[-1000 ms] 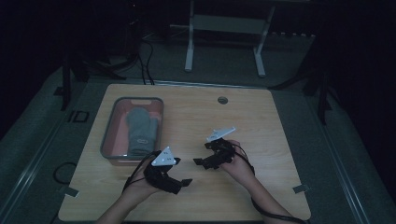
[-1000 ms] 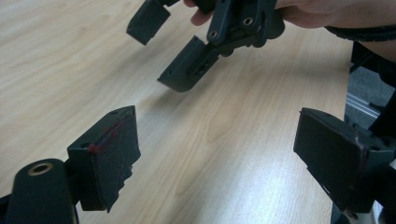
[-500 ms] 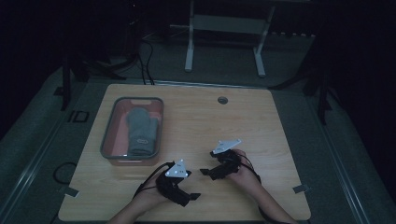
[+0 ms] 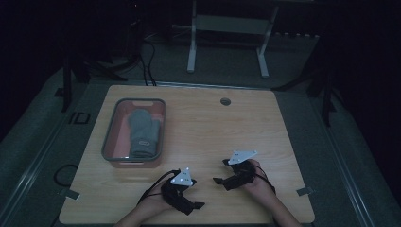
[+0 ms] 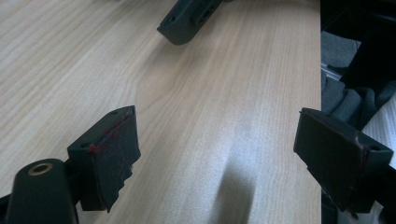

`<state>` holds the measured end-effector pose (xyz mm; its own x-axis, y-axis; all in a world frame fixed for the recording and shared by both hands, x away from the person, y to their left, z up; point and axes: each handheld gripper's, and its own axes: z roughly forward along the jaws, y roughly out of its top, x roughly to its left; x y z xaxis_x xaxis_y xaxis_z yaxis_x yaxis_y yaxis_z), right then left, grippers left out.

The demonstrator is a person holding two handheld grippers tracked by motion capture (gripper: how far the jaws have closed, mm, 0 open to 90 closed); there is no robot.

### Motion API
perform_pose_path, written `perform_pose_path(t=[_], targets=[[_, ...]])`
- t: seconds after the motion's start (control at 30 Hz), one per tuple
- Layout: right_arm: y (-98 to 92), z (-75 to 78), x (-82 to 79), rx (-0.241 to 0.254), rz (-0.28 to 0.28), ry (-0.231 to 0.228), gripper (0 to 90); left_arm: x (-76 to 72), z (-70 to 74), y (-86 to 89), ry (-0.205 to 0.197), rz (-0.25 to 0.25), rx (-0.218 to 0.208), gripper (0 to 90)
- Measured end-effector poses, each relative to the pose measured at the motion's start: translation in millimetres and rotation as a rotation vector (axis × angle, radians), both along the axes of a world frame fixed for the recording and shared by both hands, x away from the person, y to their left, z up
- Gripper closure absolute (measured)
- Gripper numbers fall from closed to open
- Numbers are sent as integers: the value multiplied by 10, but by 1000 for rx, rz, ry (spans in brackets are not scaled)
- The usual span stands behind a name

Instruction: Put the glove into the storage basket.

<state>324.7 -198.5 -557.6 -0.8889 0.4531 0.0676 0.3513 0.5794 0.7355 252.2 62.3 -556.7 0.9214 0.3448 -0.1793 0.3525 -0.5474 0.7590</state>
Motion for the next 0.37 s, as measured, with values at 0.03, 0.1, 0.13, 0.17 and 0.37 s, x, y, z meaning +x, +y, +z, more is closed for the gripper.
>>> perform_pose_path(t=[0.03,0.1,0.13,0.17,0.37], targets=[[-20,-16,-8,-4,-4,0,141,-4,2,-2,-3,-2,-3,146],[-56,-36,-28,-6,-7,-7,141,-10,5,-5,-7,-4,-7,146],[-71,-37,-34,-8,-8,-14,141,-10,4,-6,-5,-5,-9,146],[-83,-37,-40,-5,-11,-15,141,-14,2,-5,-11,-4,-11,146],[-101,-42,-37,4,-20,-24,141,-24,-11,-7,-13,-6,-3,146]])
